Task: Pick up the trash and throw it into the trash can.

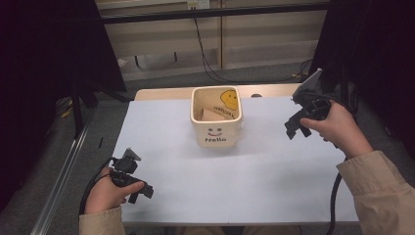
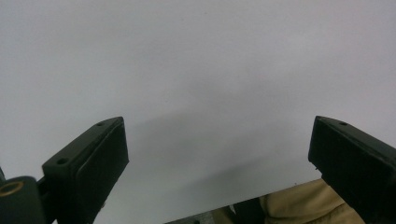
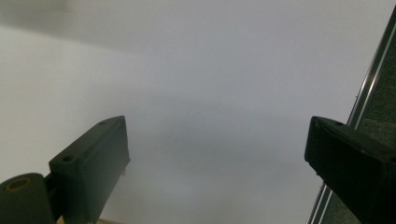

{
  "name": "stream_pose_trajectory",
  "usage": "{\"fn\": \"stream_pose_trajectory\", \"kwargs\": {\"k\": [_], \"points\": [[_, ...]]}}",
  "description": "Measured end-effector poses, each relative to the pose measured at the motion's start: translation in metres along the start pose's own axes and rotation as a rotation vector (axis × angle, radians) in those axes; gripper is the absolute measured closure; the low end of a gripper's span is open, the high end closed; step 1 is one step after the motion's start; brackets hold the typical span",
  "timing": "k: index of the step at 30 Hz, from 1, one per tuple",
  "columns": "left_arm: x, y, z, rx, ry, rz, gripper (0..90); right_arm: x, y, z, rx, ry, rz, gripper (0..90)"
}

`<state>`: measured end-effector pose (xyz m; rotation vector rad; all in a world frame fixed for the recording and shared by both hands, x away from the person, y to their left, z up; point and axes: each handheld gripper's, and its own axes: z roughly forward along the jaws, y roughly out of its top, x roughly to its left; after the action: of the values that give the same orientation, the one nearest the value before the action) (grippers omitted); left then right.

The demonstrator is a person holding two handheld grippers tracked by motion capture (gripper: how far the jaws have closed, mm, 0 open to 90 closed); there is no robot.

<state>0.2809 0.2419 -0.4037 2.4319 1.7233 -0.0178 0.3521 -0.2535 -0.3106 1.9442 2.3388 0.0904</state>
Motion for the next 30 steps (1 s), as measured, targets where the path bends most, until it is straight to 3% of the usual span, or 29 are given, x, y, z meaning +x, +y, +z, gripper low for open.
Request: {"fn": "stream_pose_trajectory", "kwargs": {"k": [10,13,22,25,30], "points": [[0.0,0.0,0.0,0.003,0.002,0.008,4.7,-0.005,-0.031,0.035,0.021,0.008,-0.008,6.7],[-0.001,0.0,0.001,-0.007,0.001,-0.008,4.7,-0.008,-0.041,0.045,0.03,0.011,-0.01,6.7],[-0.001,0.0,0.003,-0.013,0.002,-0.021,4.7,-0.02,-0.074,0.079,0.056,0.041,0.019,6.8],[-0.001,0.0,0.002,0.0,0.008,0.005,4.7,-0.024,-0.085,0.09,0.069,0.041,0.032,6.8],[-0.003,0.001,0.003,-0.007,0.01,-0.002,4.7,-0.028,-0.098,0.104,0.079,0.056,0.05,6.9]]}}
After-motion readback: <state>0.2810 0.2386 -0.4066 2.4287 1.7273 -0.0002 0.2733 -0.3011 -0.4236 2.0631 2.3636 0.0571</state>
